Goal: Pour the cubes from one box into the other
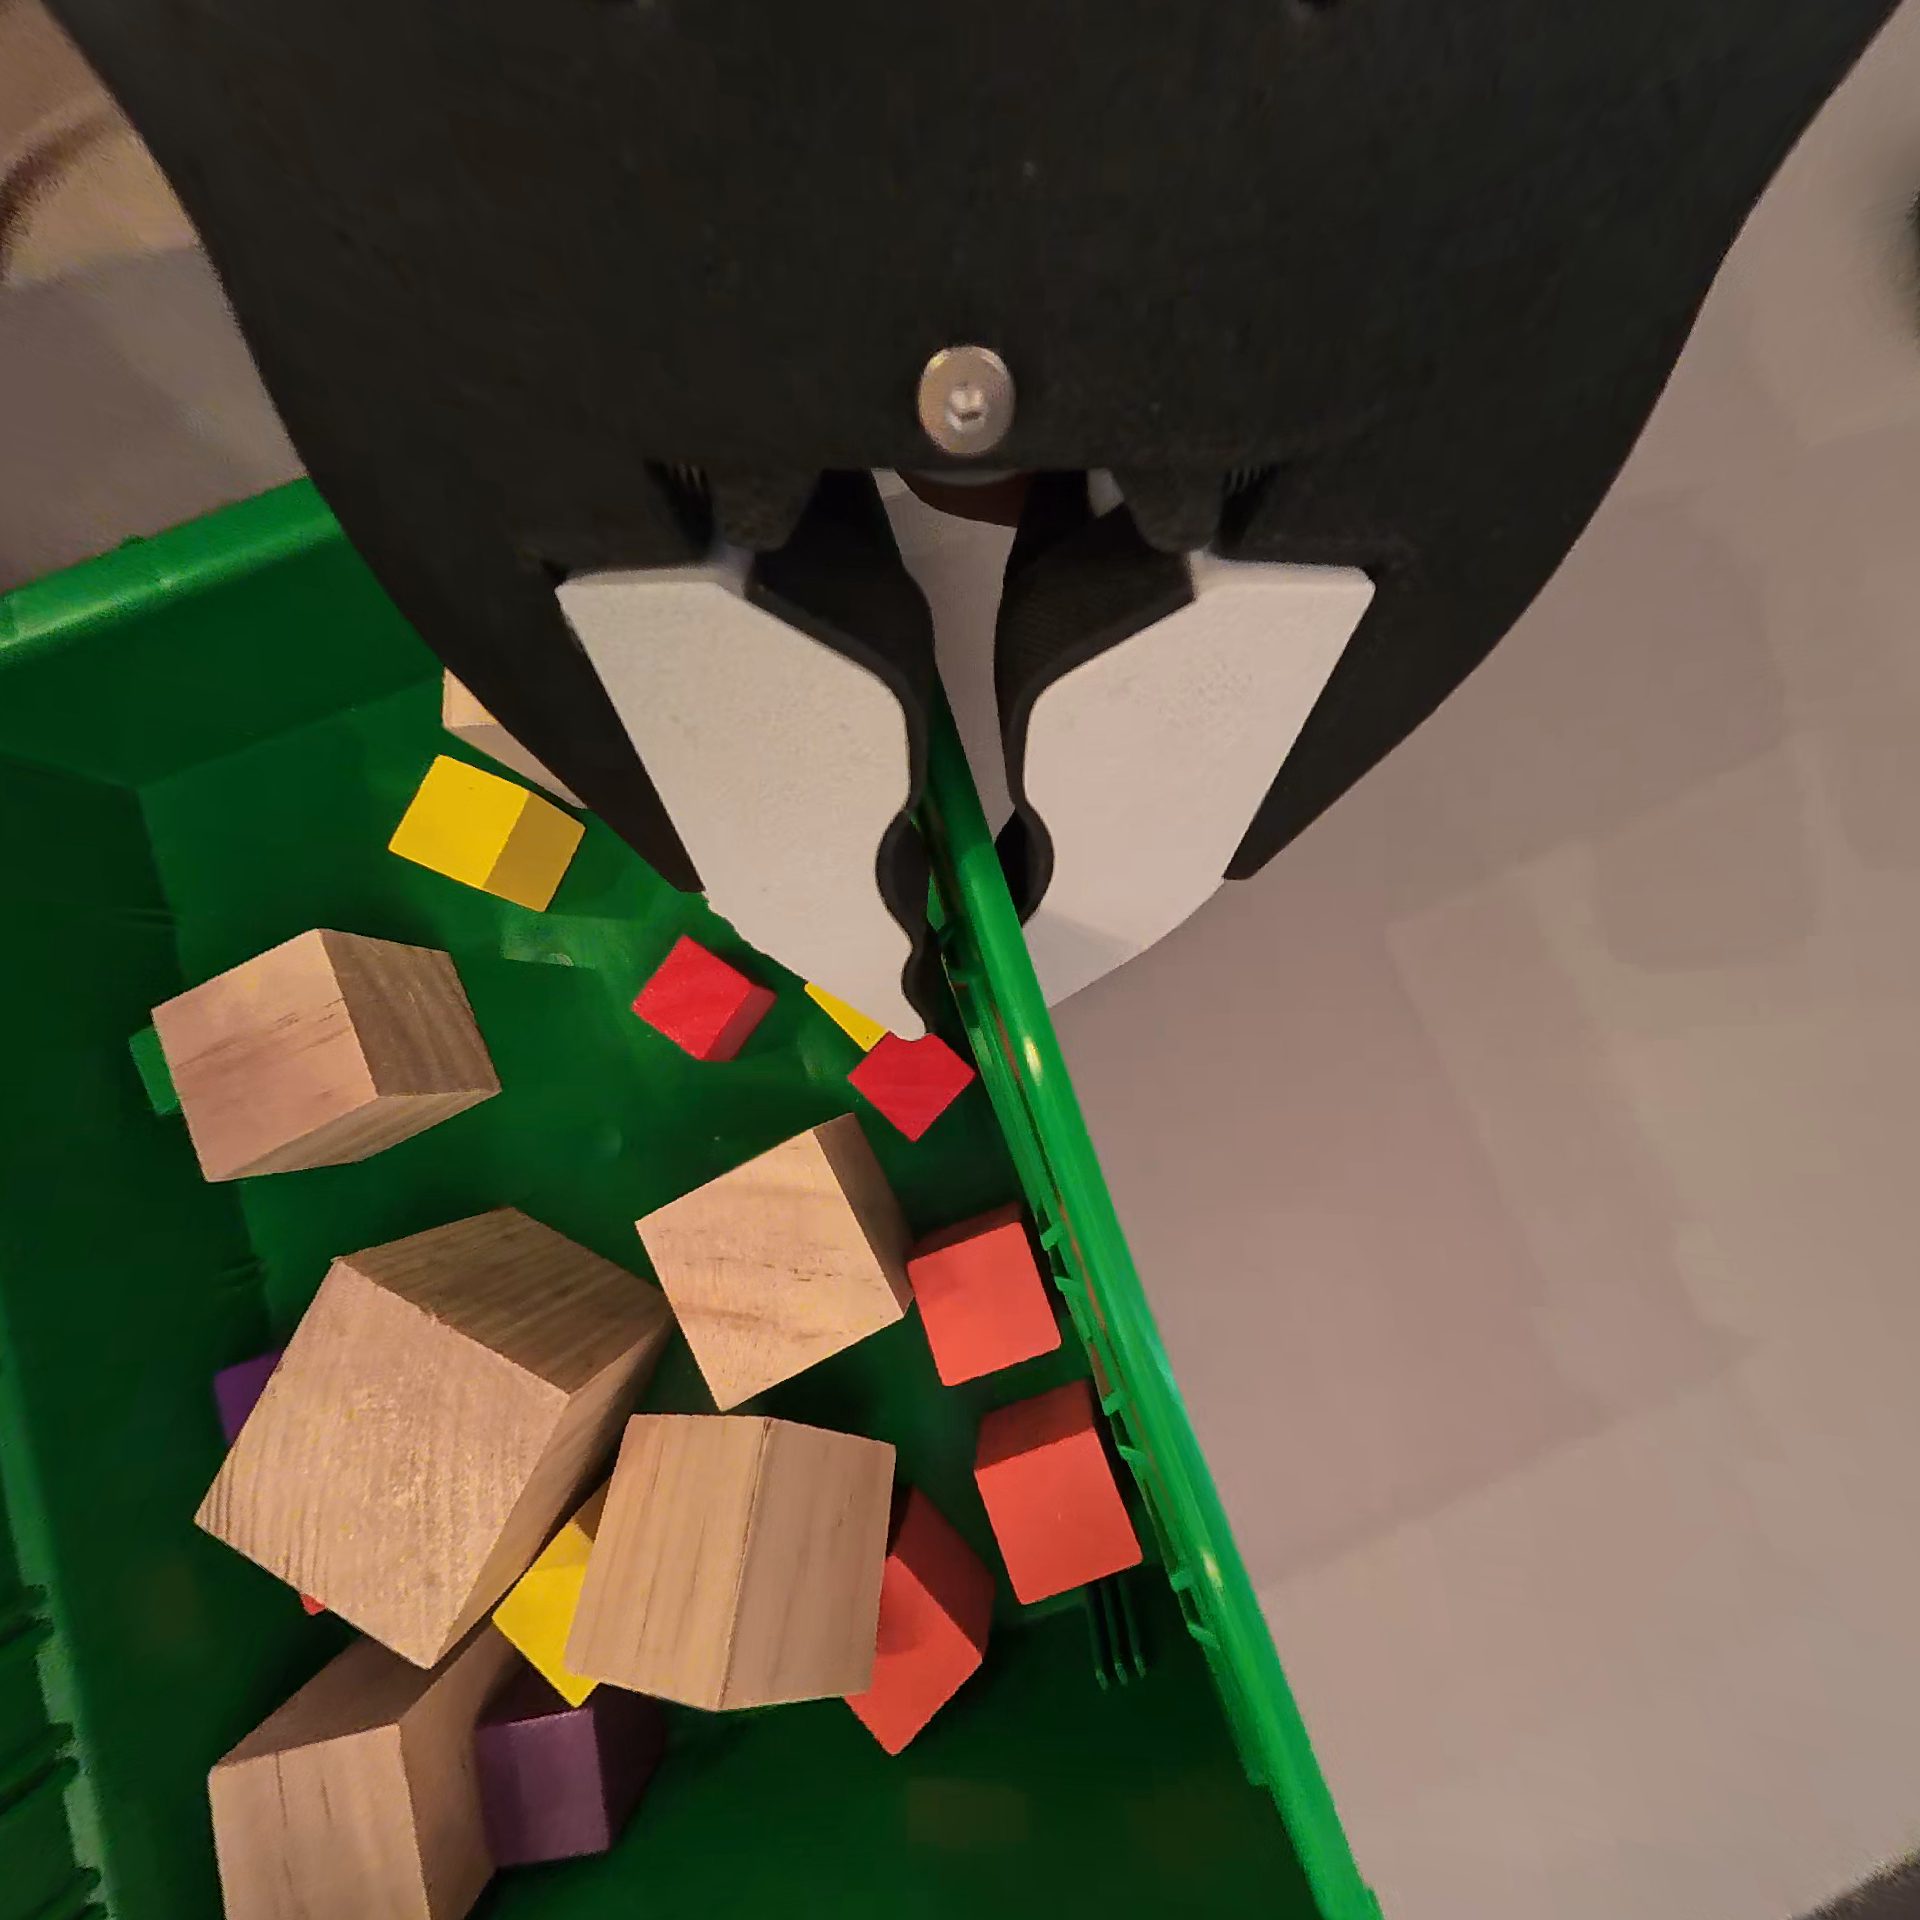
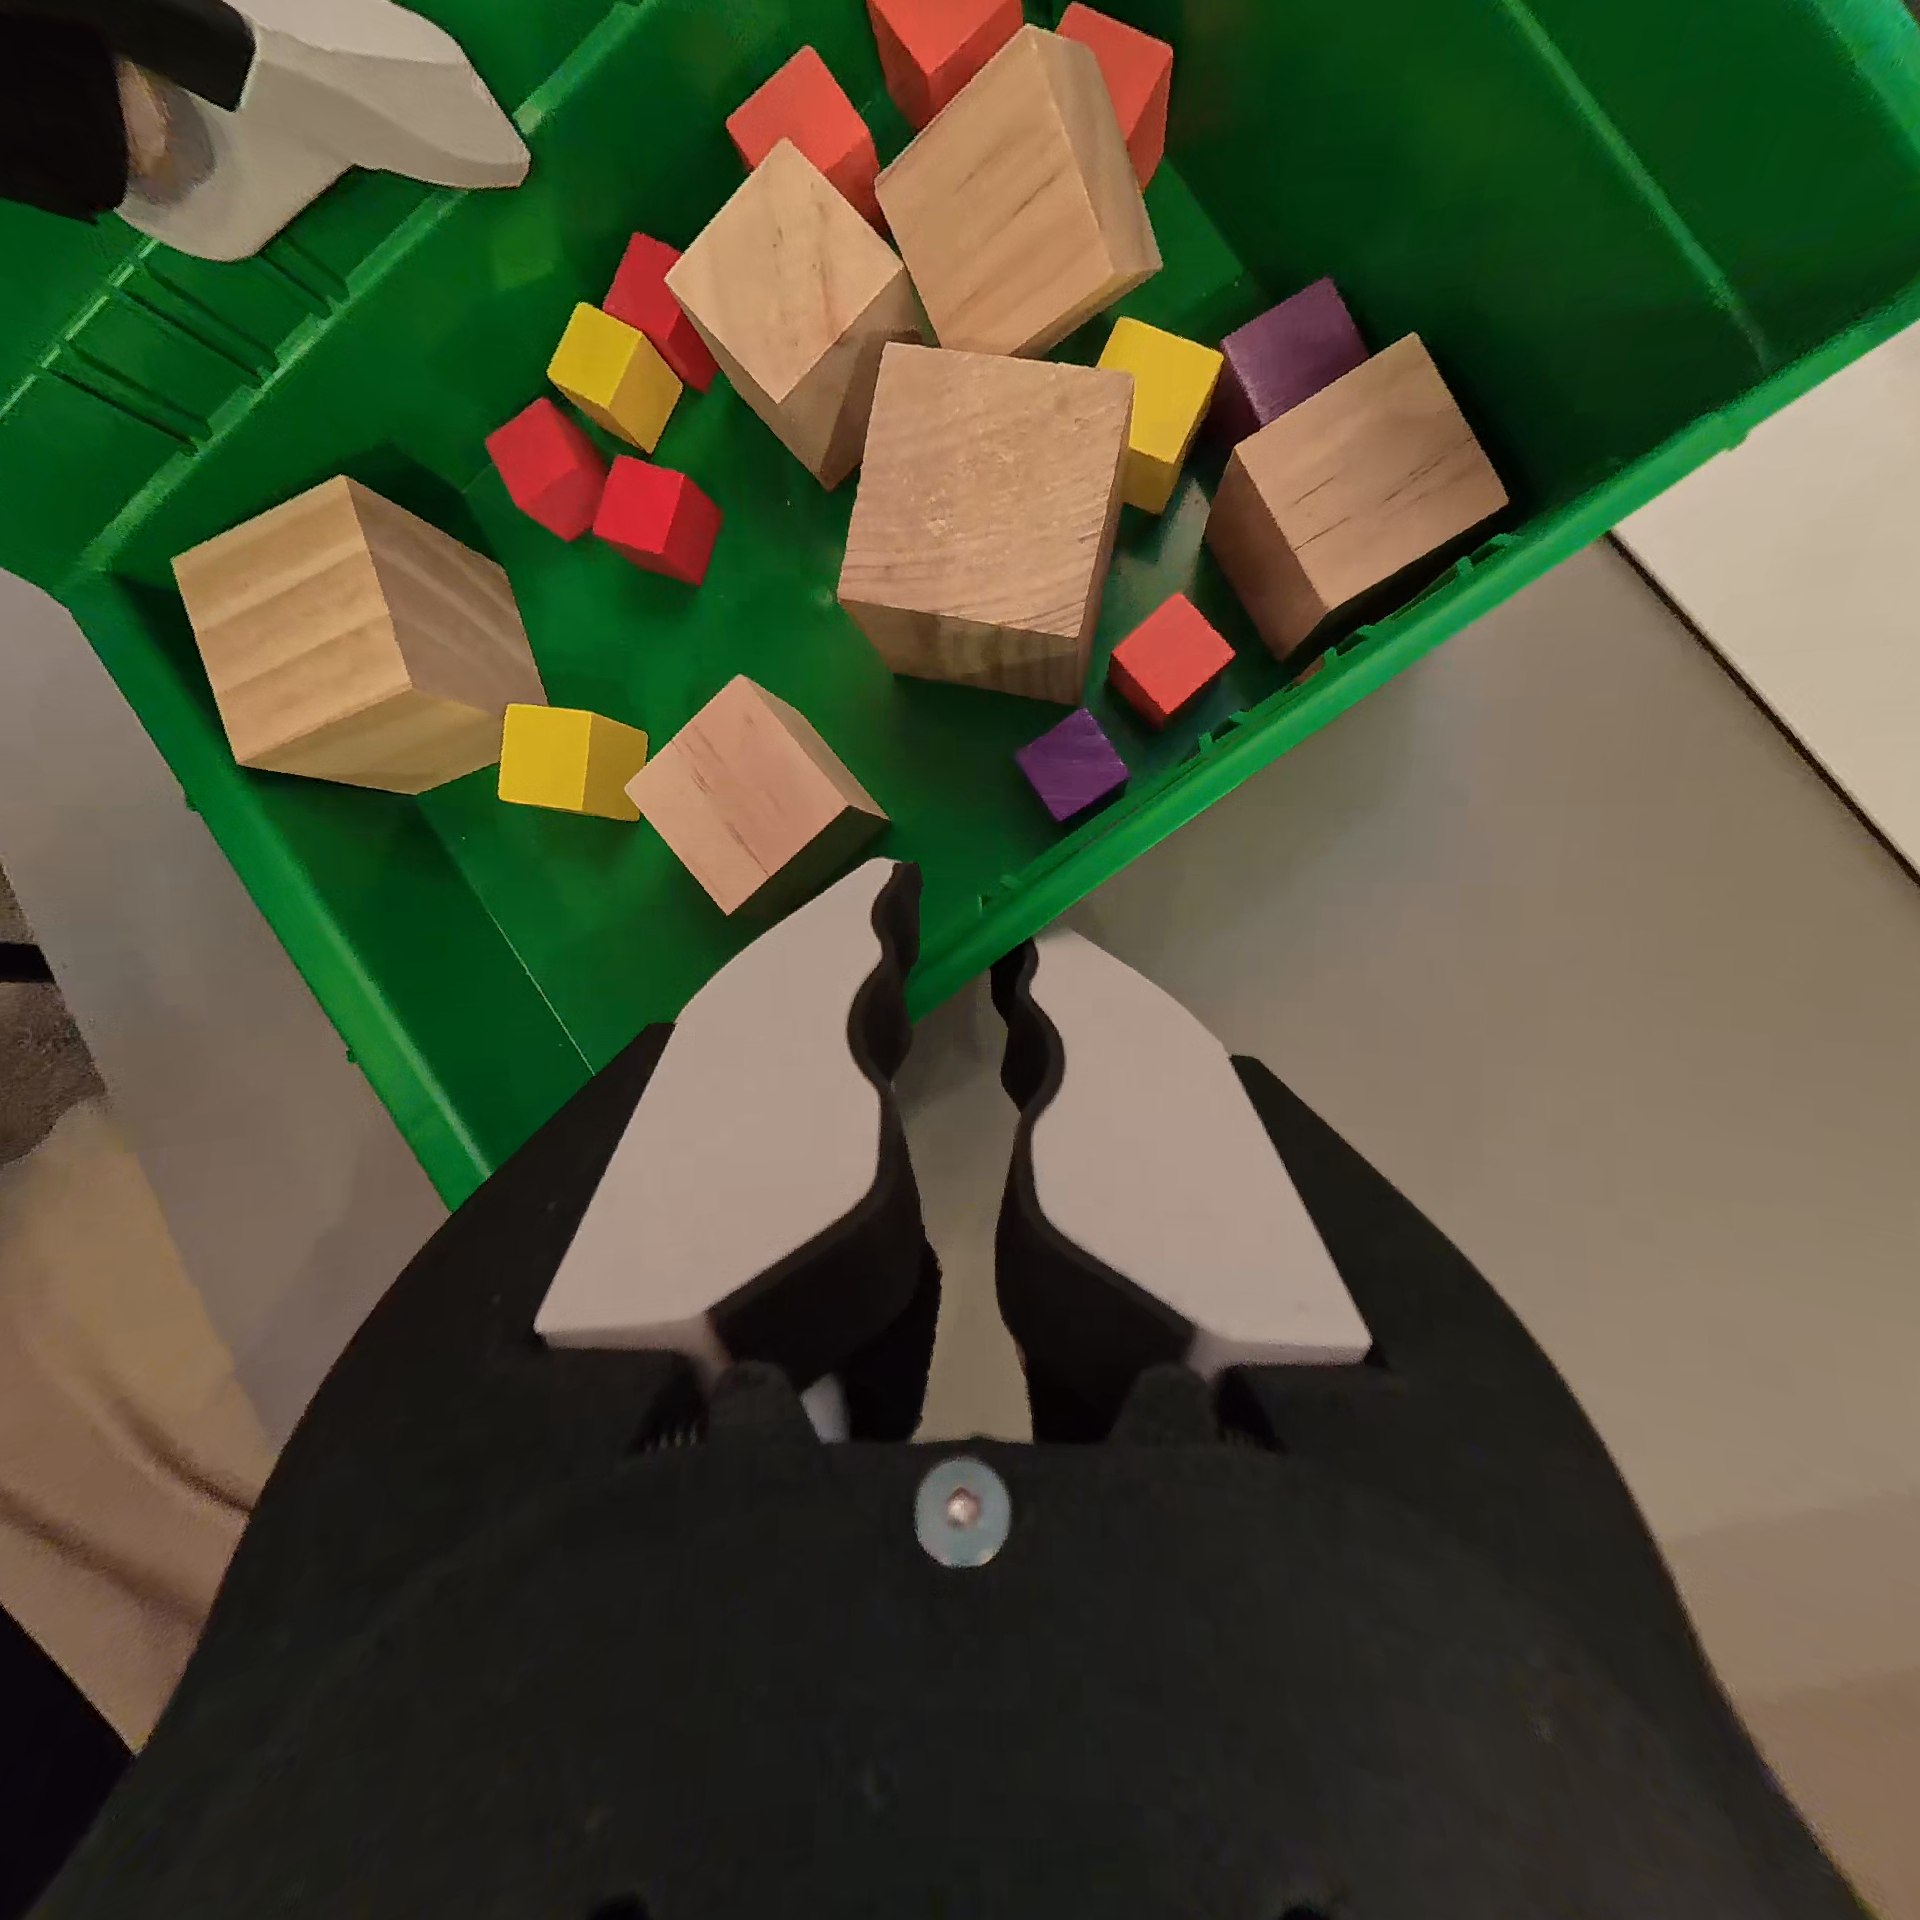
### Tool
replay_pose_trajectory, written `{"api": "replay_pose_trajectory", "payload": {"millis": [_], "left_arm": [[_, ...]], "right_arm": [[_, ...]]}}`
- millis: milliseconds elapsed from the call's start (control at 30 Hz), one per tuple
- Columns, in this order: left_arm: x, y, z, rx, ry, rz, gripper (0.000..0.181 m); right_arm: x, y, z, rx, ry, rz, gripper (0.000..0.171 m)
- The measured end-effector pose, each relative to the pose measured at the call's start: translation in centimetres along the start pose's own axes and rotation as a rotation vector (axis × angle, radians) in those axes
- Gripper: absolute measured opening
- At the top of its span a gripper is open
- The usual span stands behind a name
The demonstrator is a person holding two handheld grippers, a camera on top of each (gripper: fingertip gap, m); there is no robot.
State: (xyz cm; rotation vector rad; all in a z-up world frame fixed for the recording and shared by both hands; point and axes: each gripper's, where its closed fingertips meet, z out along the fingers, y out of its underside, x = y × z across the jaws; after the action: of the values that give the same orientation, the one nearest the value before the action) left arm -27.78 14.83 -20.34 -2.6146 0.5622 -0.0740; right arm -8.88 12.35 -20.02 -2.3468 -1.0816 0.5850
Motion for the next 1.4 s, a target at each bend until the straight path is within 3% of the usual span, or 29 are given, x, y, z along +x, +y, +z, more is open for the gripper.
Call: {"api": "replay_pose_trajectory", "payload": {"millis": [300,633,900,1133,1400], "left_arm": [[6.9,-5.2,-2.7,0.083,0.038,0.092,0.007],[19.3,-13.9,-4.8,0.167,0.152,0.223,0.007],[29.9,-22.3,-4.6,0.205,0.199,0.334,0.007],[38.2,-29.8,-4.1,0.330,0.220,0.369,0.007],[46.0,-34.6,-1.7,0.418,0.290,0.398,0.008]], "right_arm": [[2.3,2.3,-8.7,0.070,0.131,0.006,0.009],[7.9,7.8,-20.9,0.103,0.280,0.104,0.009],[15.1,12.1,-29.8,0.140,0.408,0.203,0.009],[22.1,15.3,-36.5,0.160,0.549,0.241,0.007],[28.0,19.2,-41.2,0.170,0.694,0.259,0.007]]}}
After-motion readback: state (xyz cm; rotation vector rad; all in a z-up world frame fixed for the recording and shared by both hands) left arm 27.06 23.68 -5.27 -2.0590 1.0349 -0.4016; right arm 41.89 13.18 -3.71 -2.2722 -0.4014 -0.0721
